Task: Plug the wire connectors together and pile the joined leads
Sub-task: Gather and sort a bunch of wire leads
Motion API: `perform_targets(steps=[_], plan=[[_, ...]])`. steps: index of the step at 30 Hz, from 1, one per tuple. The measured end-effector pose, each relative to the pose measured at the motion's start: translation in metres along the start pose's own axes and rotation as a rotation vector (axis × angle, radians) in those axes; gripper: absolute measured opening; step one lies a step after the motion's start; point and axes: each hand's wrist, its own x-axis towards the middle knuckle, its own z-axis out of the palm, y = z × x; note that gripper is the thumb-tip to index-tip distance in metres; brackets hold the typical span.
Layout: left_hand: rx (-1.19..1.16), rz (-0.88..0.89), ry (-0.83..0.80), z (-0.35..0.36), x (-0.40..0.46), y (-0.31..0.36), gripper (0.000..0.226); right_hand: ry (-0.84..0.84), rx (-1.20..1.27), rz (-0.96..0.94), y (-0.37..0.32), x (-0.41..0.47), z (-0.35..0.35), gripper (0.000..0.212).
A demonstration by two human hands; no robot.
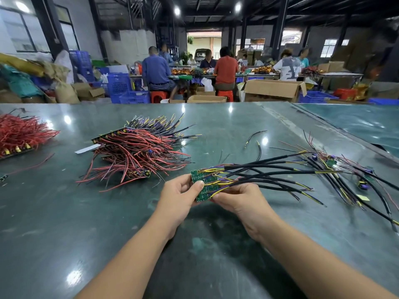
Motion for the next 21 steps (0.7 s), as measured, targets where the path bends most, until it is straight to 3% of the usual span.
perform_targets(steps=[16,21], plan=[[0.070,0.036,0.140,0.0063,0.0006,-0.0014,0.022,0.164,-0.277,-0.048,0.0041,0.0075,0.0042,0.006],[0.119,0.028,0.190,0.0094,0.0019,-0.0040,0.022,0.203,-0.265,-0.024,0.0073,0.0086,0.0076,0.009]])
